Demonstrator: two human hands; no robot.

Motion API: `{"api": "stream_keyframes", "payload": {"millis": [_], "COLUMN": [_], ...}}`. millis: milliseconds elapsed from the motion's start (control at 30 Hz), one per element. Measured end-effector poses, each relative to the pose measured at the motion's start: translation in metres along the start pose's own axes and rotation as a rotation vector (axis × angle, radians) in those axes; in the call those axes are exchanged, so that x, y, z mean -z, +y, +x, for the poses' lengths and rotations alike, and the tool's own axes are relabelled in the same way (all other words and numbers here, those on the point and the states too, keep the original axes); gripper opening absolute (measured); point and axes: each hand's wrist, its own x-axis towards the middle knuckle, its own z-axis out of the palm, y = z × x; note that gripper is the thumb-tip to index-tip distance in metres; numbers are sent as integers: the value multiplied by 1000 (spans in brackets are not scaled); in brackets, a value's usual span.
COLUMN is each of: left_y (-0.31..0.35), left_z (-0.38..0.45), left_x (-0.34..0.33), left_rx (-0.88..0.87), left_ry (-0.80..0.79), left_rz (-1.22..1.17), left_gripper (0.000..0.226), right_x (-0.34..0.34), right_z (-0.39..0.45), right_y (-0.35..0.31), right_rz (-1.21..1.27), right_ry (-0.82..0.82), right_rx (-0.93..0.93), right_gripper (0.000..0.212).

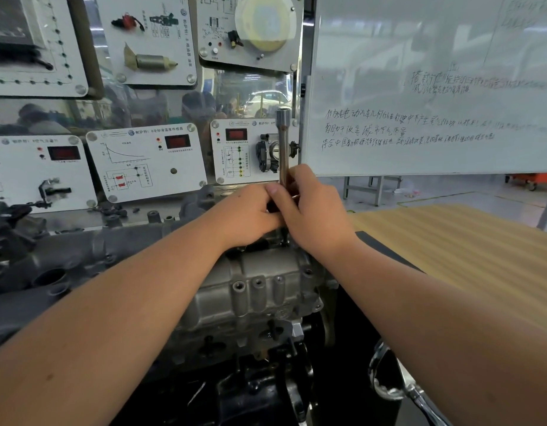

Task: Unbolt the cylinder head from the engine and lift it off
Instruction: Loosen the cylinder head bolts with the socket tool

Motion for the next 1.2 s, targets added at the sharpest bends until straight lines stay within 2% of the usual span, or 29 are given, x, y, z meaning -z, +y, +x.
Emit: {"api": "stream_keyframes", "payload": {"millis": [267, 467, 567, 733, 967, 1067, 1200], "left_y": [-1, 5, 4, 3, 2, 0, 0], "left_z": [-1, -1, 0, -1, 1, 1, 0], "left_x": [-1, 2, 0, -1, -1, -2, -2], "left_rx": [12, 9, 3, 0, 33, 58, 19], "left_ry": [-42, 1, 3, 2, 41, 53, 32], "left_rz": [-74, 22, 0, -30, 12, -14, -55], "left_gripper": [8, 39, 30, 30, 30, 29, 30], "right_x": [0, -1, 0, -1, -1, 1, 1], "right_z": [2, 0, 0, 1, -1, -2, -1], "right_y": [2, -1, -1, 0, -2, -4, -2], "right_rz": [-42, -22, -21, -39, -19, -18, -48], "right_ry": [25, 2, 21, 39, -8, 19, 34], "right_rx": [-57, -15, 7, -30, 17, 62, 29], "right_gripper": [40, 23, 26, 39, 24, 31, 24]}}
